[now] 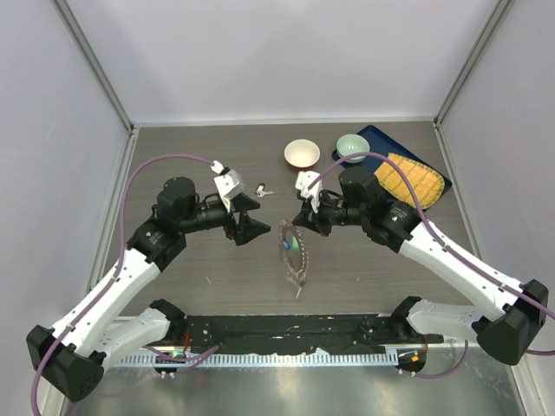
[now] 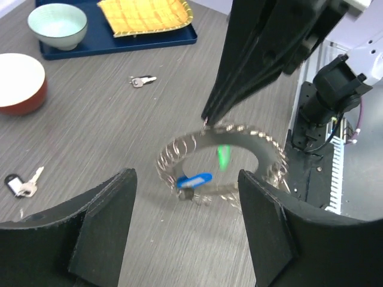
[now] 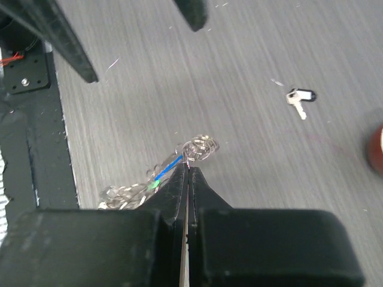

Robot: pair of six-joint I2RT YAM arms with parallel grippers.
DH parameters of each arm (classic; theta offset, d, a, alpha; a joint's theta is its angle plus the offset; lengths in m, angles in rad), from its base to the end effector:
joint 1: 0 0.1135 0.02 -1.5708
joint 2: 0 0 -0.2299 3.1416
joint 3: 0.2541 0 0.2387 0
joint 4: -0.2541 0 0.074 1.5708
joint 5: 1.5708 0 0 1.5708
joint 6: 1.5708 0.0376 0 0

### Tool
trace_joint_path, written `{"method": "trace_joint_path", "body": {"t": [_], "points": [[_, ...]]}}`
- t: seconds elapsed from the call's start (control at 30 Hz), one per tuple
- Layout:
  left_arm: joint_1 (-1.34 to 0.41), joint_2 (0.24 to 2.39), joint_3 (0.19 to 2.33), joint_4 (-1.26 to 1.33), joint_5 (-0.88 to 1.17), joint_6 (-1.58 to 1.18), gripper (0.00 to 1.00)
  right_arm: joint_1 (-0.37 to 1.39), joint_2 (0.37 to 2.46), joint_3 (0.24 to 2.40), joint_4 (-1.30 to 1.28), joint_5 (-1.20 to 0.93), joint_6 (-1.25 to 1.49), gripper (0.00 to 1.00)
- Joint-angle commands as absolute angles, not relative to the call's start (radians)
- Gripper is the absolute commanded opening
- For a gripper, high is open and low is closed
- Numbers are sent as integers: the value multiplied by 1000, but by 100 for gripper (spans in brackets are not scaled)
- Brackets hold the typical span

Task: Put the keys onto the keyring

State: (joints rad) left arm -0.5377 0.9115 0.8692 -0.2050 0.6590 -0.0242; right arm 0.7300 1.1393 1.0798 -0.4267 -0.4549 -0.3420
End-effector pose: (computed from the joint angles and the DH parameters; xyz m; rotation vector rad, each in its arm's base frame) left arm 0.1712 -0.1289 0.3200 0.9285 1.6326 -0.9883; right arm 0.1778 0.1812 0.3181 -1.2975 1.6225 0.7063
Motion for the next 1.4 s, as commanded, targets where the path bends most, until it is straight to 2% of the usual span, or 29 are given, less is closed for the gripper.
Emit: {"method": "trace_joint_path", "body": {"t": [0.0, 0.17, 0.27, 0.4, 0.6, 0.77, 0.87, 0.9, 0.97, 1.1, 1.17, 1.37], "points": [[-581, 940, 859, -59, 692, -74, 70, 749, 1104, 1013, -292, -506, -341, 1], [-737, 914, 743, 62, 534, -64, 68, 764, 1072, 862, -134, -577, -321, 1], [-775, 873, 628, 156, 451, -87, 67, 773, 1042, 786, -75, -626, -347, 1], [-776, 838, 473, 388, 480, -94, 67, 805, 1017, 749, -46, -644, -367, 1], [-778, 917, 480, 384, 564, -5, 67, 818, 1023, 768, -77, -646, -429, 1], [-776, 962, 540, 325, 615, 75, 63, 819, 1054, 808, -156, -643, -483, 1], [-776, 960, 548, 308, 635, 90, 55, 818, 1055, 808, -160, -637, -488, 1], [-776, 963, 548, 305, 643, 91, 48, 818, 1055, 807, -158, -634, -491, 1], [-776, 969, 551, 279, 646, 94, 39, 818, 1057, 807, -155, -627, -492, 1], [-778, 983, 577, 213, 647, 110, 28, 818, 1063, 811, -152, -623, -494, 1], [-776, 986, 583, 184, 650, 115, 25, 818, 1066, 811, -153, -624, -497, 1], [-778, 1006, 591, 183, 673, 98, 25, 818, 1058, 808, -147, -623, -492, 1]]}}
